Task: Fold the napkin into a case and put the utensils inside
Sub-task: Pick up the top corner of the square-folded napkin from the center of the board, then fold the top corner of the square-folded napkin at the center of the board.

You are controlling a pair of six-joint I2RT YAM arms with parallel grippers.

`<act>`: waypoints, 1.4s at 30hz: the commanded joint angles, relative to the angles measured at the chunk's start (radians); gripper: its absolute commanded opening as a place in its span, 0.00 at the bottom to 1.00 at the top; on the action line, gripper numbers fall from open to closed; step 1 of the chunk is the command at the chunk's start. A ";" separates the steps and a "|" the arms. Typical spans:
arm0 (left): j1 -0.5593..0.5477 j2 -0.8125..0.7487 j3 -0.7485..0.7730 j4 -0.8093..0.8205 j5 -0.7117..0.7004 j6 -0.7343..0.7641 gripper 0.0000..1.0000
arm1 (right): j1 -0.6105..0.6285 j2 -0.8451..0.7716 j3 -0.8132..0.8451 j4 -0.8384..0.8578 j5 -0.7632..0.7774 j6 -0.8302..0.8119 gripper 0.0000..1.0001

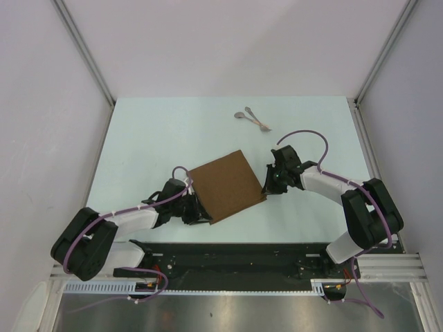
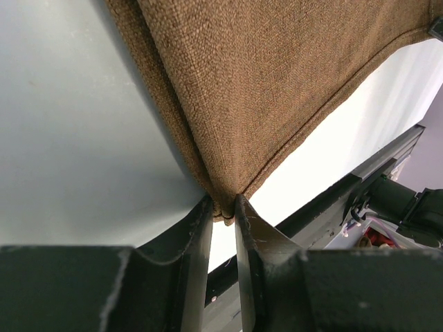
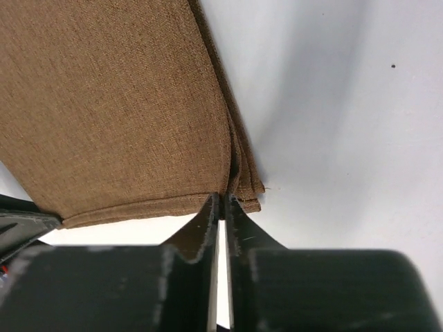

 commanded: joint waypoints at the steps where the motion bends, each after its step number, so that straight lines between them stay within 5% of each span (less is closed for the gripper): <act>1: -0.011 0.005 -0.044 -0.115 -0.064 0.024 0.26 | 0.006 -0.026 0.031 -0.001 -0.008 0.006 0.05; 3: -0.011 -0.001 -0.044 -0.121 -0.069 0.026 0.27 | 0.008 -0.032 0.037 -0.007 -0.012 0.006 0.17; 5: -0.011 -0.005 -0.046 -0.122 -0.072 0.026 0.27 | 0.006 -0.039 0.037 -0.016 -0.011 0.009 0.17; 18: -0.011 -0.006 -0.048 -0.118 -0.067 0.026 0.27 | 0.009 -0.047 0.028 -0.004 -0.044 0.027 0.12; 20: -0.011 -0.011 -0.044 -0.127 -0.066 0.028 0.28 | 0.009 -0.041 0.031 0.011 -0.055 0.026 0.00; 26: -0.011 -0.197 -0.002 -0.321 -0.059 -0.024 0.45 | 0.028 0.019 0.078 0.117 -0.167 0.006 0.00; 31: 0.057 -0.371 0.092 -0.550 -0.154 -0.035 0.49 | 0.089 0.182 0.195 0.200 -0.239 0.004 0.00; 38: 0.293 -0.373 0.147 -0.458 -0.101 0.067 0.30 | 0.163 0.465 0.434 0.422 -0.388 0.137 0.00; 42: 0.302 -0.258 0.190 -0.357 -0.075 0.104 0.20 | 0.190 0.548 0.528 0.477 -0.407 0.194 0.00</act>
